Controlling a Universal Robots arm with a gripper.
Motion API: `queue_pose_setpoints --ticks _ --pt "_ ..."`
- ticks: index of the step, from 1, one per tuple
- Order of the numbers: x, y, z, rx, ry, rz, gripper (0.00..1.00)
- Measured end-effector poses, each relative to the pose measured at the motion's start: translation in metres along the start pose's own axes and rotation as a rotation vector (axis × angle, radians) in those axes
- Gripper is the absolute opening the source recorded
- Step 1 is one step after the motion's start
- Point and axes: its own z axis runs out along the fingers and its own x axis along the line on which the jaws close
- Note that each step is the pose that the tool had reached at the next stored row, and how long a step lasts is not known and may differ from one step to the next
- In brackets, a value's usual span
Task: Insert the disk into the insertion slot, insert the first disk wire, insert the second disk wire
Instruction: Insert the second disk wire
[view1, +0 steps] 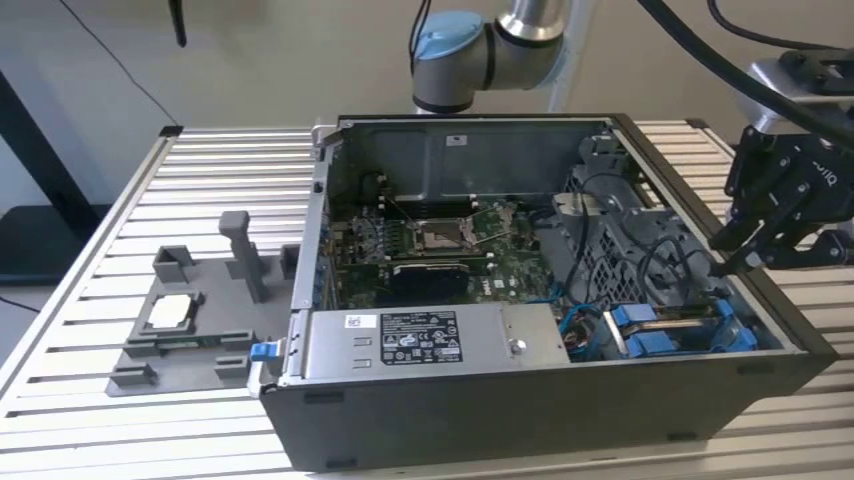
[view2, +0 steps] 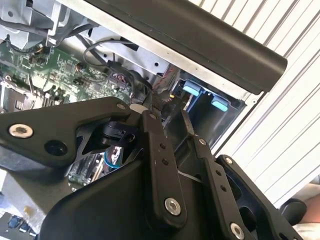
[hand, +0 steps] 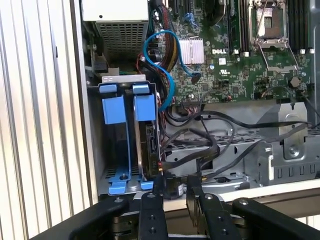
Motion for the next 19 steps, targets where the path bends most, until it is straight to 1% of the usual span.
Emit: queue_pose_setpoints --ticks 3,5,6,8,9,10,11,13,16,17,18,19 --pt "0.0011 -0.0030 0.0024 -0.0065 0.0004 0.003 0.33" --pt "0.0017 -0.0045 0.0041 -0.0125 0.0014 0.005 0.33" --pt "0.0018 -0.0050 0.0047 -0.0176 0.0019 0.006 0.33" --pt "0.0019 -0.0055 0.0056 -0.0330 0.0034 0.009 0.33" --pt "0.0019 -0.0058 0.0060 -0.0409 0.0041 0.011 0.31" --pt "0.0020 -0.0060 0.0066 -0.0463 0.0045 0.012 0.31" --pt "0.0021 -0.0062 0.0070 -0.0488 0.0049 0.013 0.24" --pt "0.0022 -0.0064 0.0077 -0.0506 0.0053 0.015 0.24" --pt "0.0022 -0.0066 0.0083 -0.0507 0.0050 0.017 0.24" --pt "0.0023 -0.0066 0.0083 -0.0507 0.0049 0.017 0.21" --pt "0.0022 -0.0066 0.0083 -0.0508 0.0047 0.017 0.16" --pt "0.0022 -0.0066 0.0084 -0.0508 0.0044 0.017 0.16"
